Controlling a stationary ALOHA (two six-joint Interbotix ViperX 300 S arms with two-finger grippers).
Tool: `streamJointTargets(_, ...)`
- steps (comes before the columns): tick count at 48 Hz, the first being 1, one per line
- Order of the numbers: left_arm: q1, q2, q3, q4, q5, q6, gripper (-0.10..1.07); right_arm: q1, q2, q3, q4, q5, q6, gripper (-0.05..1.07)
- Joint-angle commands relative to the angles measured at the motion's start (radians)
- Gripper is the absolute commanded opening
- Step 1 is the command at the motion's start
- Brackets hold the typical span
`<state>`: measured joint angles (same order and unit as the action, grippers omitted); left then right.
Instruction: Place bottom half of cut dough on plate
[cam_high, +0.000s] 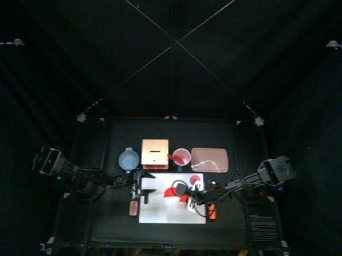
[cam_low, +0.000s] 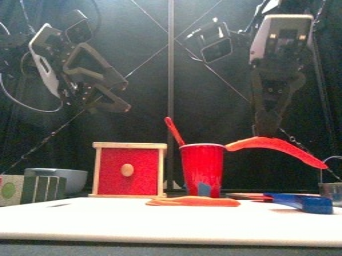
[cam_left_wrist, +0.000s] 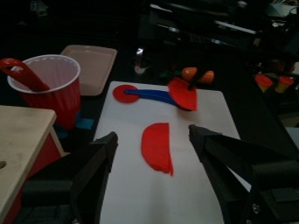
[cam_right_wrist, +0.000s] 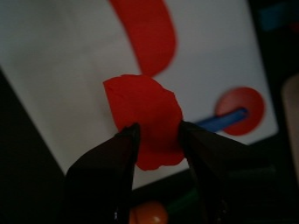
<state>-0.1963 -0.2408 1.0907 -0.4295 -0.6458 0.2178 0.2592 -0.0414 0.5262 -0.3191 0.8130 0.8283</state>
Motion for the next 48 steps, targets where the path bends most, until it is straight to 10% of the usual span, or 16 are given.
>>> streamJointTargets(1,0.002,-0.008,-0.009,-0.003,-0.011,0.002,0.98,-0.055,-0.086,0.035,-0.012,0.002,-0.002,0.76)
streamJointTargets(31,0.002,-0.006,-0.012,-0.002,-0.011,0.003,0.98,-0.669,-0.364,0.377,-0.126,-0.178,-0.017,0.77)
streamJointTargets(48,0.003,-0.006,-0.014,0.000,-0.011,0.006,0.98,-0.718,-0.322,0.433,-0.057,-0.233,-0.015,0.91)
